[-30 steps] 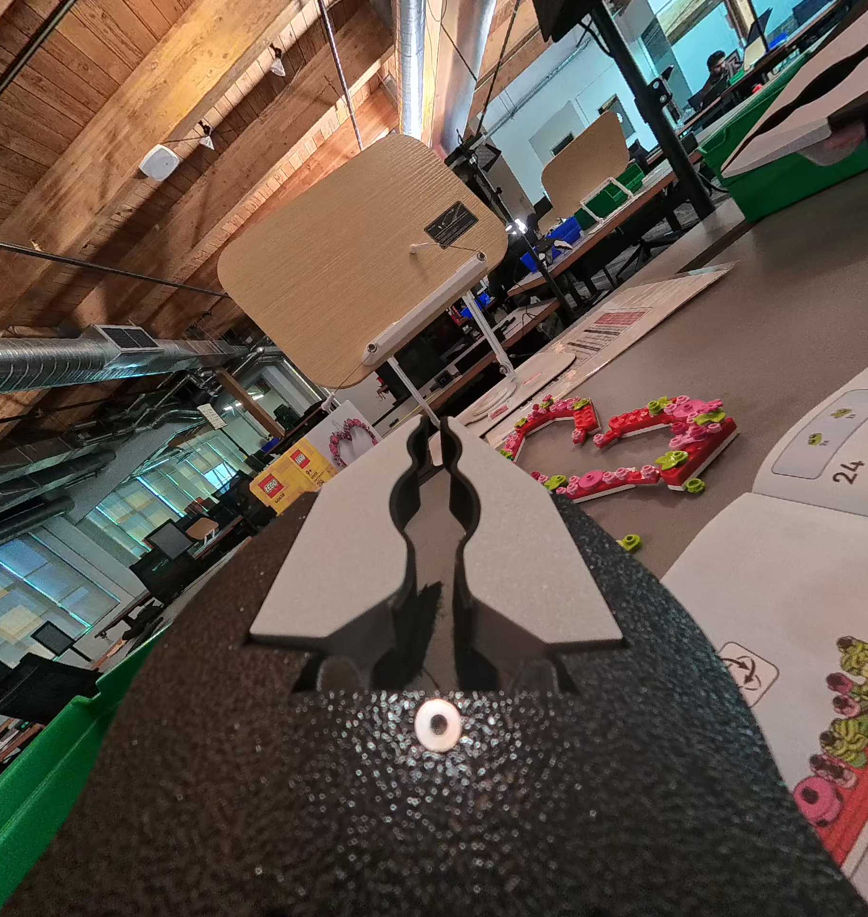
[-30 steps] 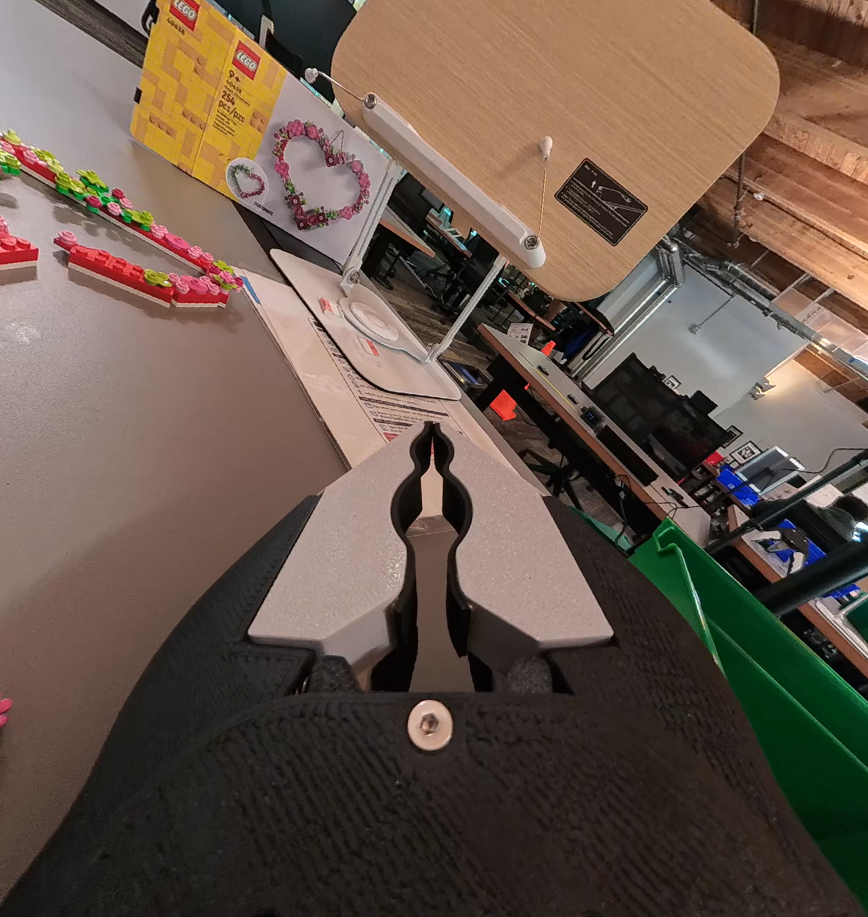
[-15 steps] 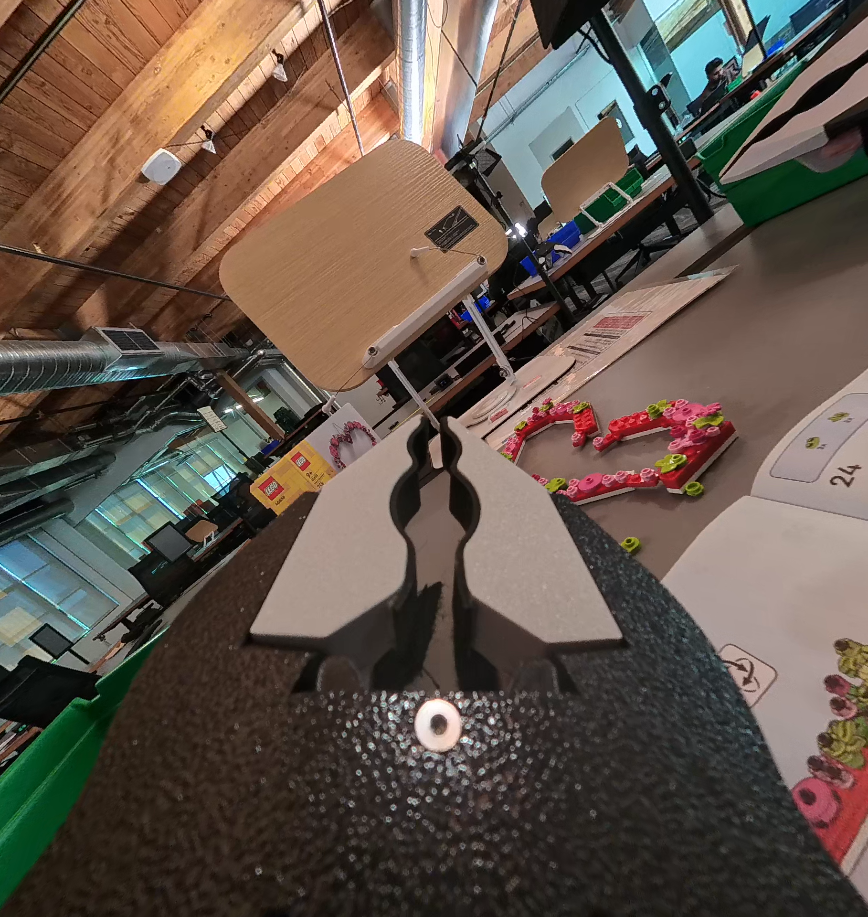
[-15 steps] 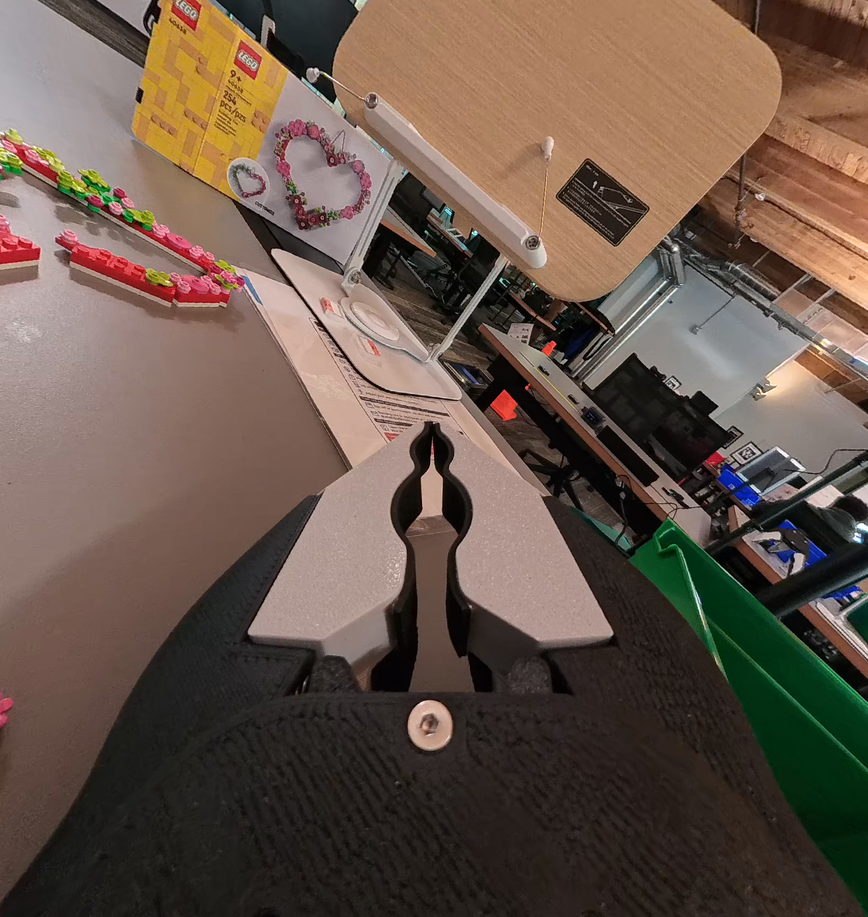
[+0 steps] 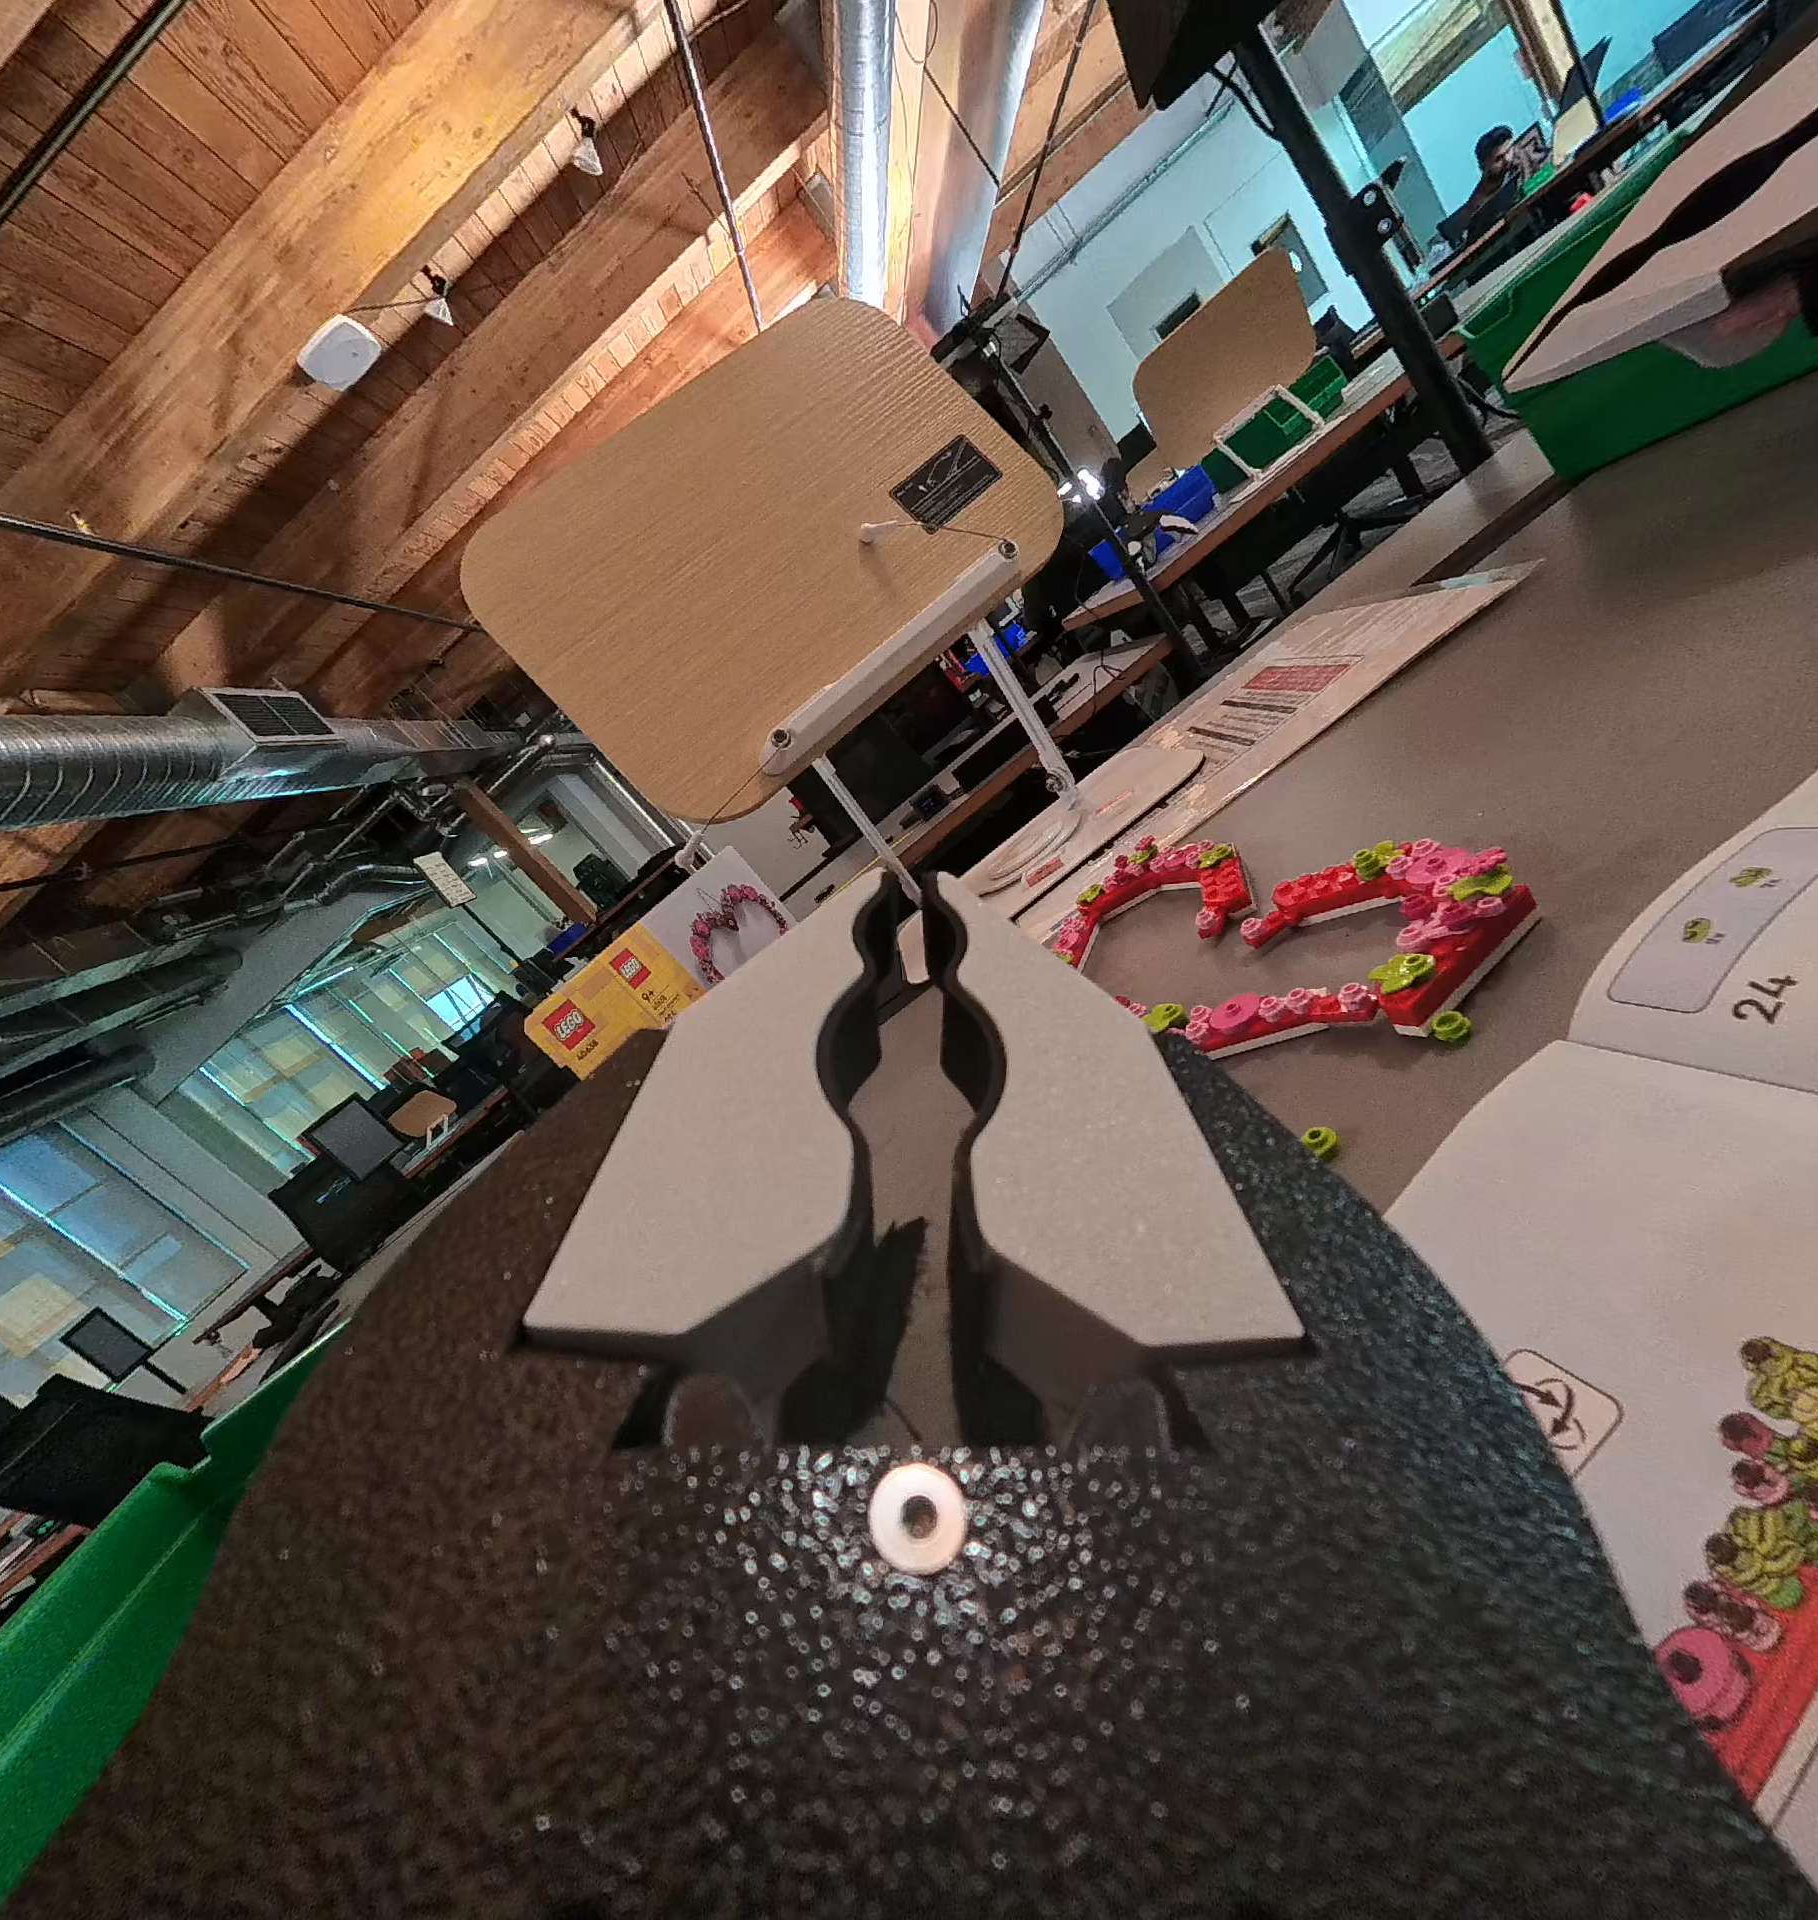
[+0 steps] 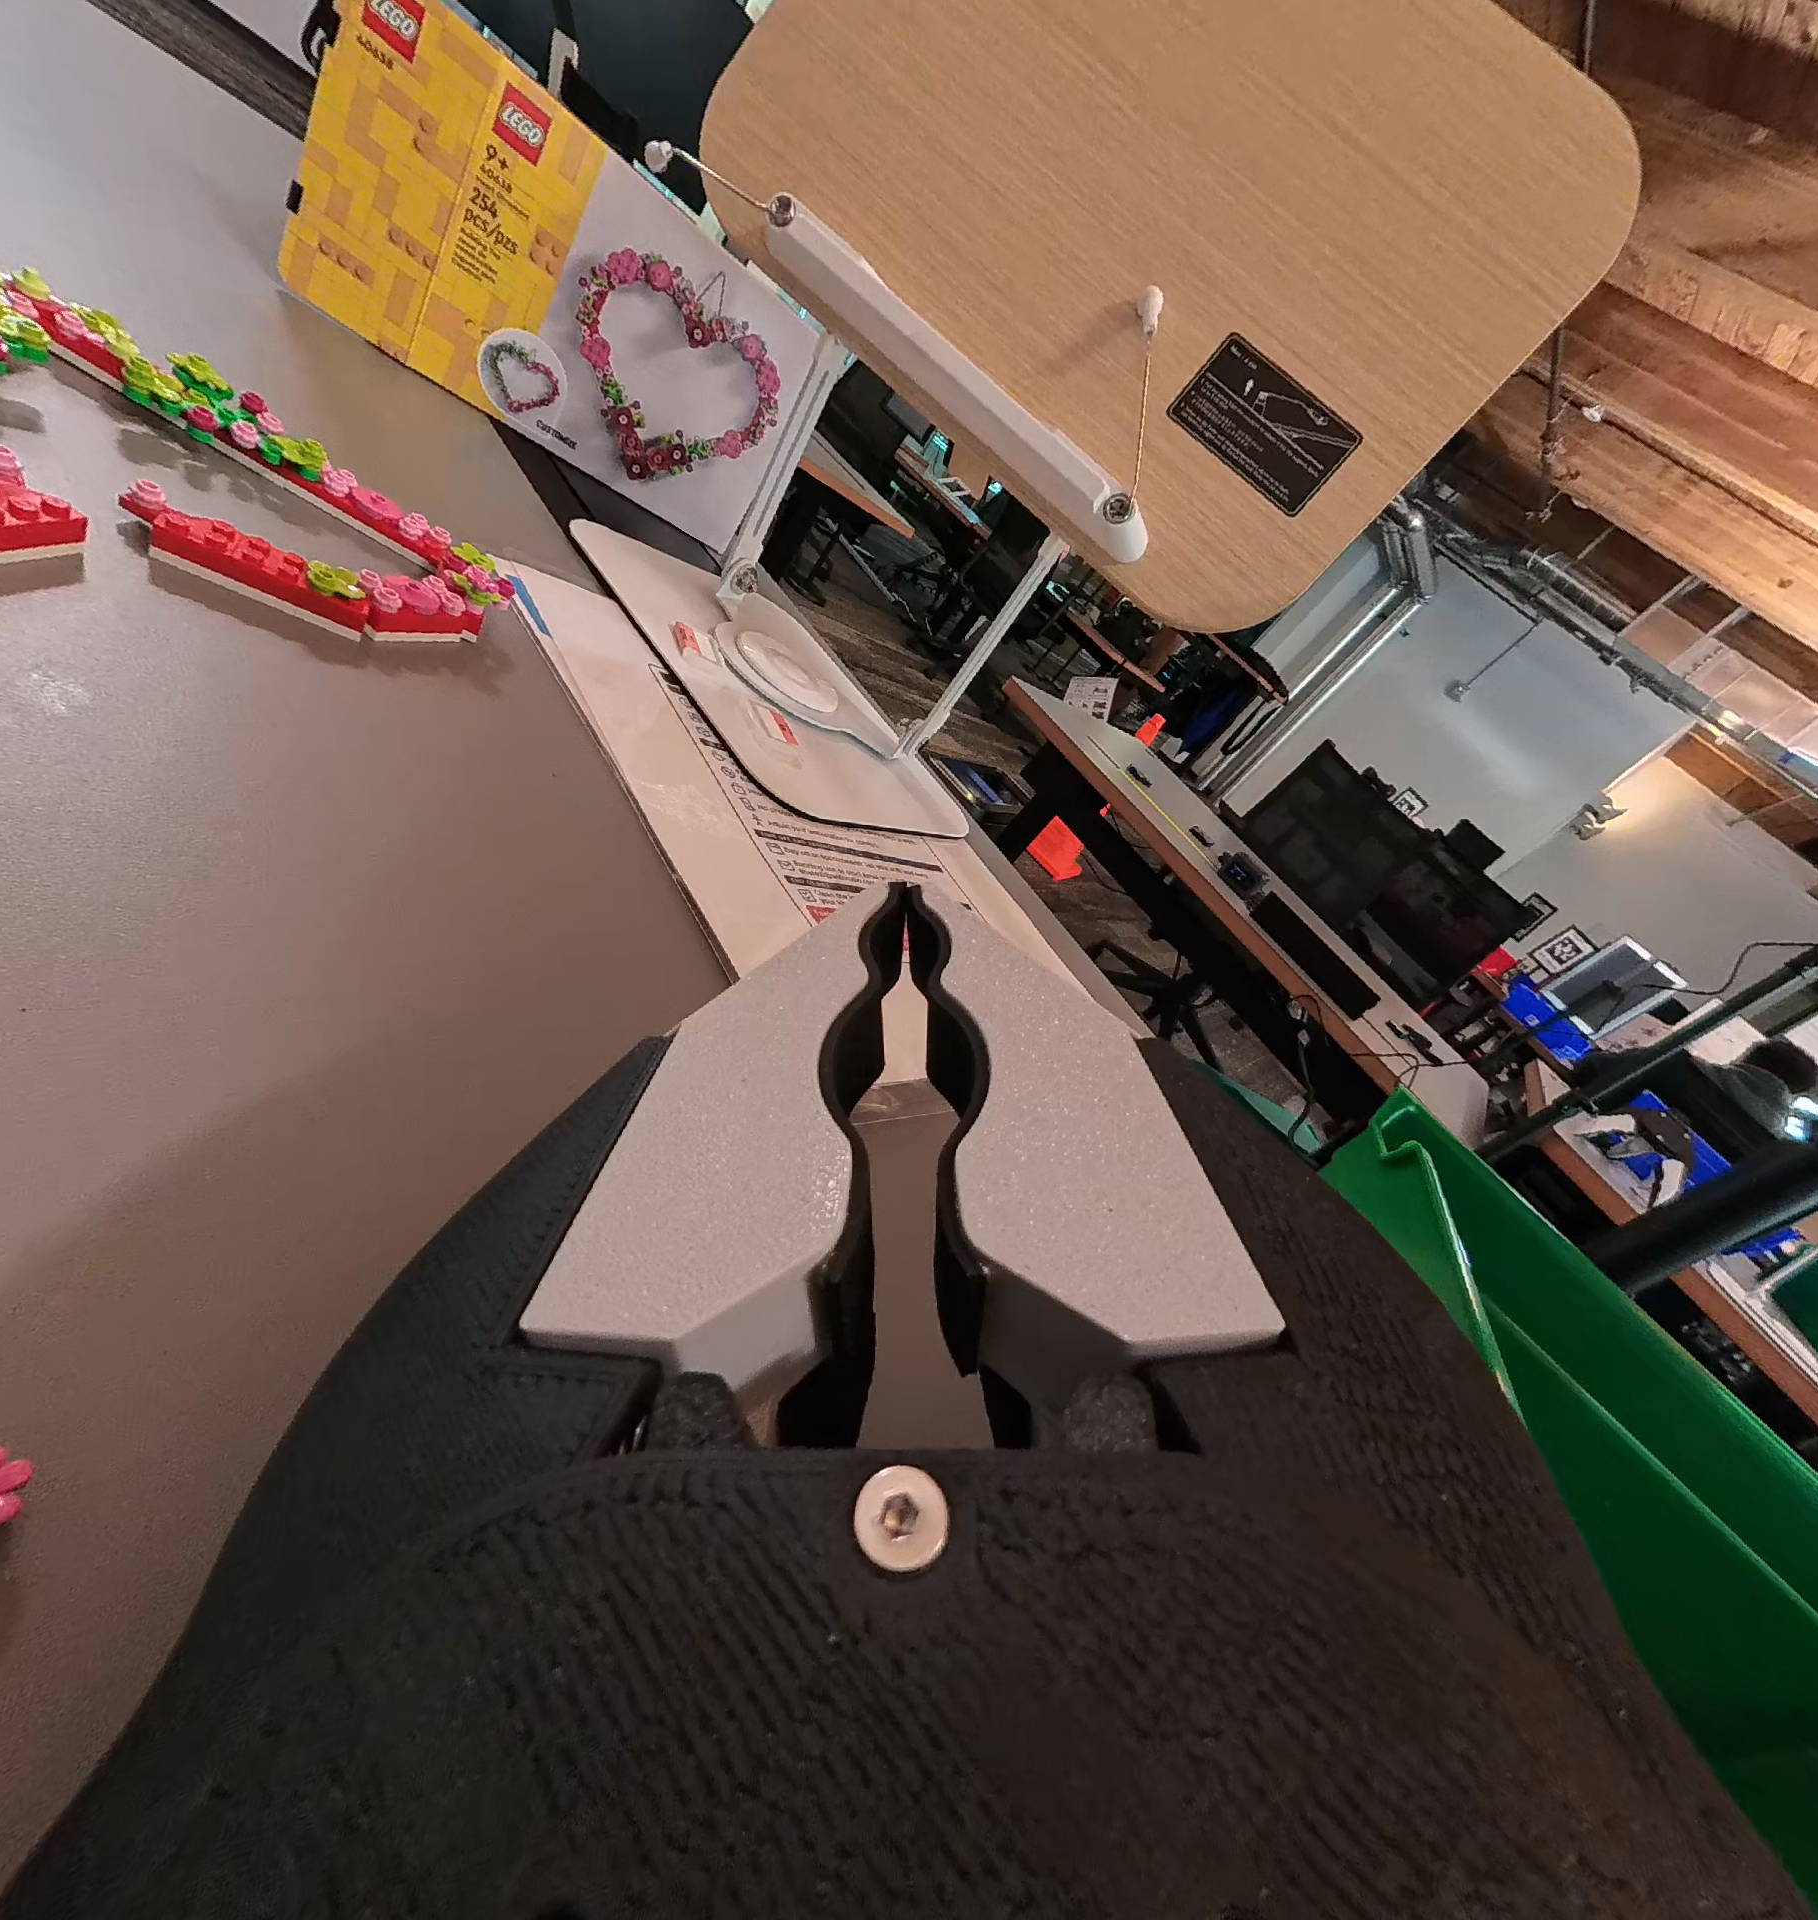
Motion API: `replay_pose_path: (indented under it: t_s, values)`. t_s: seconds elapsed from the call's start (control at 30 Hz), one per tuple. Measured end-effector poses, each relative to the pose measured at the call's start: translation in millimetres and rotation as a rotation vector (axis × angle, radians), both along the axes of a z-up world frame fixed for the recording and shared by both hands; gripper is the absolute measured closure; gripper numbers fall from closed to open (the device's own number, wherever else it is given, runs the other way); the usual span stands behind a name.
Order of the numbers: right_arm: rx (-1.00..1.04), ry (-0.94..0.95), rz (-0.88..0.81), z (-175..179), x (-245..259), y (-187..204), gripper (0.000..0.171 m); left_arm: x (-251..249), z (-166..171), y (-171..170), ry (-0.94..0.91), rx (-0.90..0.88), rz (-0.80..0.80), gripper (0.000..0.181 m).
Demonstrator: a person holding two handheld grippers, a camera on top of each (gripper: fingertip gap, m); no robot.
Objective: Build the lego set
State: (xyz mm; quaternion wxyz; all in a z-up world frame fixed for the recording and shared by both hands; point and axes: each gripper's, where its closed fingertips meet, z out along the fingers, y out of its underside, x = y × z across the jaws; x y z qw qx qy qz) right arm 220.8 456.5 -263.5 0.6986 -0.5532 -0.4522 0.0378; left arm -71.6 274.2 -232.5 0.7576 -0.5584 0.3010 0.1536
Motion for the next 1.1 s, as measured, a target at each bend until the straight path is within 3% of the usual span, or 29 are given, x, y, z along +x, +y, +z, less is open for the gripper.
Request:
replay_pose_path:
  t_s: [0.7,0.9,1.1]
  values:
    - [-0.001,0.000,-0.001,-0.1,-0.1,0.3,0.171,4.5,-4.7,1.3,-0.009,-0.043,-0.028,0.176]
    - [0.002,-0.005,0.001,-0.4,-0.5,-0.3,0.171,58.7,-27.8,24.5,-0.091,-0.414,-0.205,0.144]
    - [0.000,-0.025,0.001,-3.1,-1.7,-0.3,0.171,88.0,-51.7,86.2,-0.049,-0.711,-0.182,0.128]
